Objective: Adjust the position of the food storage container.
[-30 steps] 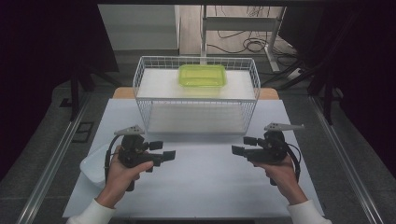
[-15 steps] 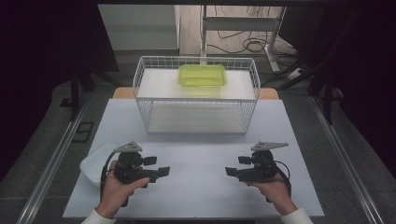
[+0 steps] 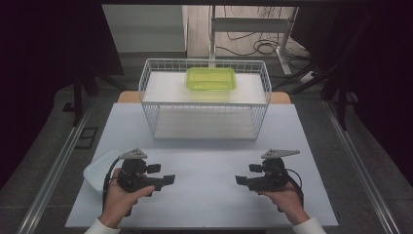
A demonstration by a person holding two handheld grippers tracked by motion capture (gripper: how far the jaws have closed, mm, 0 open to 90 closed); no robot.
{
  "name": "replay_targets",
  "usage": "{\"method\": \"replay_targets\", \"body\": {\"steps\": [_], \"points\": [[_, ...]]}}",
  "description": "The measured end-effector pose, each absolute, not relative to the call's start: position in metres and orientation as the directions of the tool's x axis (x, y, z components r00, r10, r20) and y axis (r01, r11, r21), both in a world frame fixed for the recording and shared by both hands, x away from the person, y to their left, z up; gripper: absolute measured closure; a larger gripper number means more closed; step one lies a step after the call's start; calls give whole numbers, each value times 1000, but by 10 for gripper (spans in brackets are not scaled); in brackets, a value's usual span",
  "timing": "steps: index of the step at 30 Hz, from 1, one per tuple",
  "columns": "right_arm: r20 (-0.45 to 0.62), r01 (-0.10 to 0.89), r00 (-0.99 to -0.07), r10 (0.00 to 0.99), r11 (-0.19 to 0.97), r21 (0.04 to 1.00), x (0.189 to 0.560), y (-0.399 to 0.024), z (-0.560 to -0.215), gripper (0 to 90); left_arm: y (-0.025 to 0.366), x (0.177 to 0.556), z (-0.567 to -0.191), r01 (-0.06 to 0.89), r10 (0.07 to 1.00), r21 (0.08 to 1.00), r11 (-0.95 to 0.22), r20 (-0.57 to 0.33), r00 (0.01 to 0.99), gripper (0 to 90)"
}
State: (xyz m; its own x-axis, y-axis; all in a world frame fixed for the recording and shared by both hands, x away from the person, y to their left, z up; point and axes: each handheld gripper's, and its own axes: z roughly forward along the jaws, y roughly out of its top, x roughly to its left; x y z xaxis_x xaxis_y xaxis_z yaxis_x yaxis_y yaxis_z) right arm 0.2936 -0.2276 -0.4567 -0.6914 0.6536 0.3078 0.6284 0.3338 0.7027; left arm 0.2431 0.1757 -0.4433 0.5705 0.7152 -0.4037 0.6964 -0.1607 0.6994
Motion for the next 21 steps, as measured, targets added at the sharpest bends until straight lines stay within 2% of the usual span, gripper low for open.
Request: {"method": "replay_targets", "body": {"steps": [8, 13, 21], "points": [[299, 628, -696, 653, 352, 694, 294, -225, -459, 199, 191, 237, -431, 707, 727, 694, -136, -415, 547, 242], [289, 628, -698, 655, 367, 686, 294, -224, -461, 199, 213, 228, -419, 691, 769, 714, -110, -380, 515, 247], [295, 633, -694, 657, 359, 686, 295, -224, -462, 200, 242, 230, -421, 692, 829, 717, -81, -337, 446, 249]]}}
